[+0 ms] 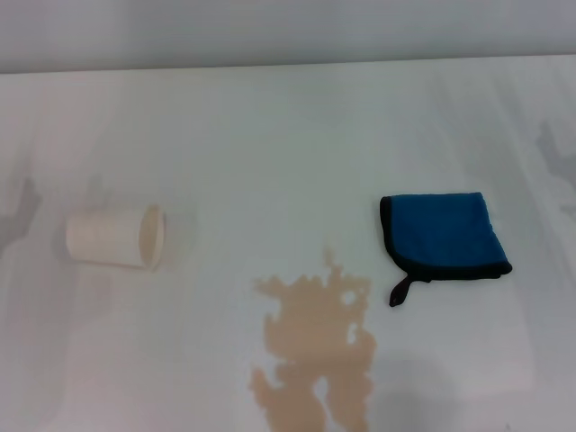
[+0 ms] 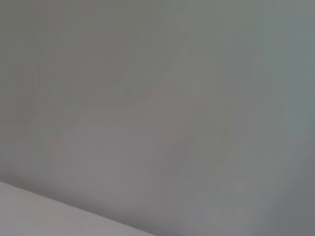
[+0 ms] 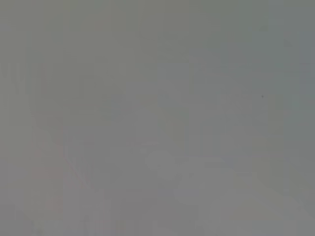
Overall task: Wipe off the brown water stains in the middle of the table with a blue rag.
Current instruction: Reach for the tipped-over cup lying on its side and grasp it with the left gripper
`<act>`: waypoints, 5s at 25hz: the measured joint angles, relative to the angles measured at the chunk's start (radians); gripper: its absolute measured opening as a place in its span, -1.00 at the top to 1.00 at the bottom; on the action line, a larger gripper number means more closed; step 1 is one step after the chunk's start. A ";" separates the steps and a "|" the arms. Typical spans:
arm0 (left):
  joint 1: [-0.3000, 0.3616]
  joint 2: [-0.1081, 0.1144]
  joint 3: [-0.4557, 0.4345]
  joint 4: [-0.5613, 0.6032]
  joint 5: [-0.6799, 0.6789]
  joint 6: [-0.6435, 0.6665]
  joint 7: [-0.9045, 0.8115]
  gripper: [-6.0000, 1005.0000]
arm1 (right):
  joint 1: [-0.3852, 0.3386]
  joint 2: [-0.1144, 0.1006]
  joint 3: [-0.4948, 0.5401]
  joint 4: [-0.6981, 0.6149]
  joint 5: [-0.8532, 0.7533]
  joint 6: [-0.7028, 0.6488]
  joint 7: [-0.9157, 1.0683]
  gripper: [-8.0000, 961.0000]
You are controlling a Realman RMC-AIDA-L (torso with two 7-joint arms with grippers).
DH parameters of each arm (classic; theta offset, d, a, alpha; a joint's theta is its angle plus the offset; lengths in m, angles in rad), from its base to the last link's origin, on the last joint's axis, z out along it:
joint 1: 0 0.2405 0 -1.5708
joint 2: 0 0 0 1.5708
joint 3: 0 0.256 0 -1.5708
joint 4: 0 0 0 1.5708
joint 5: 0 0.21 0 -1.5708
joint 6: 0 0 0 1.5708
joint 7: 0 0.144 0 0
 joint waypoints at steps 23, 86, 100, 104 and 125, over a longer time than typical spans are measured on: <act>-0.021 0.024 0.004 0.162 0.076 0.018 -0.156 -0.74 | 0.014 -0.003 0.021 -0.032 0.002 0.004 0.000 -0.78; -0.398 0.049 -0.084 0.947 2.362 -0.456 -0.731 -0.74 | 0.028 -0.004 0.077 -0.046 0.002 0.061 0.000 -0.78; -0.392 0.023 -0.070 0.855 2.362 -0.341 -0.704 -0.74 | 0.035 -0.006 0.077 -0.058 0.002 0.080 0.000 -0.78; -0.392 0.022 -0.070 0.847 2.363 -0.330 -0.700 -0.74 | 0.035 -0.006 0.077 -0.058 0.002 0.080 0.000 -0.78; -0.394 0.016 -0.048 0.764 2.356 -0.235 -0.695 -0.74 | 0.027 -0.006 0.077 -0.058 0.002 0.076 0.000 -0.78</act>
